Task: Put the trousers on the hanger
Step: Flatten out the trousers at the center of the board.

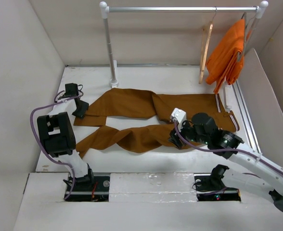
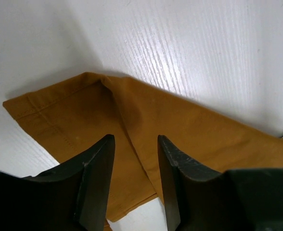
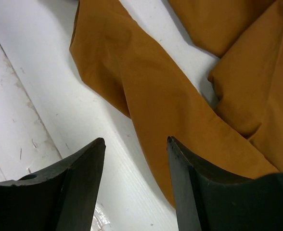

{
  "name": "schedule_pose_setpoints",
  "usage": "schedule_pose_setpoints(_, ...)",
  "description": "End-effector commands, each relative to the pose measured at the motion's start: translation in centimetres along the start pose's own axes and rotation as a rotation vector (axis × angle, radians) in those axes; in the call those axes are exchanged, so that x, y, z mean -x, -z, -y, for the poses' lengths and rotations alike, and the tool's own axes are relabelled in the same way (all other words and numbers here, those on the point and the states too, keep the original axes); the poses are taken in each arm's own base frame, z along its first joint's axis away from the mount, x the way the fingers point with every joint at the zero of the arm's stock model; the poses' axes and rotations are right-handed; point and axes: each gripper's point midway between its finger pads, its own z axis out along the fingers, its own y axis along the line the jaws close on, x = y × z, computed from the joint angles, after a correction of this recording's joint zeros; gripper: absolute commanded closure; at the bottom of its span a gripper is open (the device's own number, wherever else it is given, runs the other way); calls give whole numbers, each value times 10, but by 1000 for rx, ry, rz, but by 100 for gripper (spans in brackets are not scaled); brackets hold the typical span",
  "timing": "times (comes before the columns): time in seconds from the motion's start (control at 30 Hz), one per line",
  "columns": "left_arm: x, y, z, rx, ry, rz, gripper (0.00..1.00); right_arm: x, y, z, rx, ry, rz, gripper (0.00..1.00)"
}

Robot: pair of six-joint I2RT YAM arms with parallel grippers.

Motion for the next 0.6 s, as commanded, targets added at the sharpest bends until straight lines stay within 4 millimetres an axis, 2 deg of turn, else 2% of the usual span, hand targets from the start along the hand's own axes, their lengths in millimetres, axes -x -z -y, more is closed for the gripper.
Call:
schedule_pose_setpoints(0.0,5,-1,5,-25,40,19,63,26,12,9,-54,-25,71,40)
schedule_pose_setpoints(0.07,2,-6,1,-12,43,13,62,23,11,7,-46,-27,56,40)
schedule_pose_setpoints(0.17,5,-11,9,-33,31,18,60,22,13,5,-38,-30,51,40)
schedule_pose_setpoints(0.23,8,-13,15,-57,30,28,63,19,13,5,-36,-33,45,40)
schedule_pose_setpoints(0.27,10,-14,19,-65,23,33,67,17,14,4,-36,-36,45,40)
schedule_pose_setpoints(0.3,12,-14,22,-76,22,38,76,15,13,4,-35,-40,39,40)
schedule_pose_setpoints(0.37,12,-19,24,-70,11,36,81,13,13,4,-35,-40,27,40)
schedule_pose_setpoints(0.47,7,-26,14,-30,-2,23,89,16,14,4,-39,-47,30,40)
schedule_pose_setpoints(0.5,6,-27,13,-32,-3,20,98,16,15,5,-40,-47,31,40)
schedule_pose_setpoints(0.57,-2,-29,5,-28,-4,7,100,20,16,7,-50,-46,41,40)
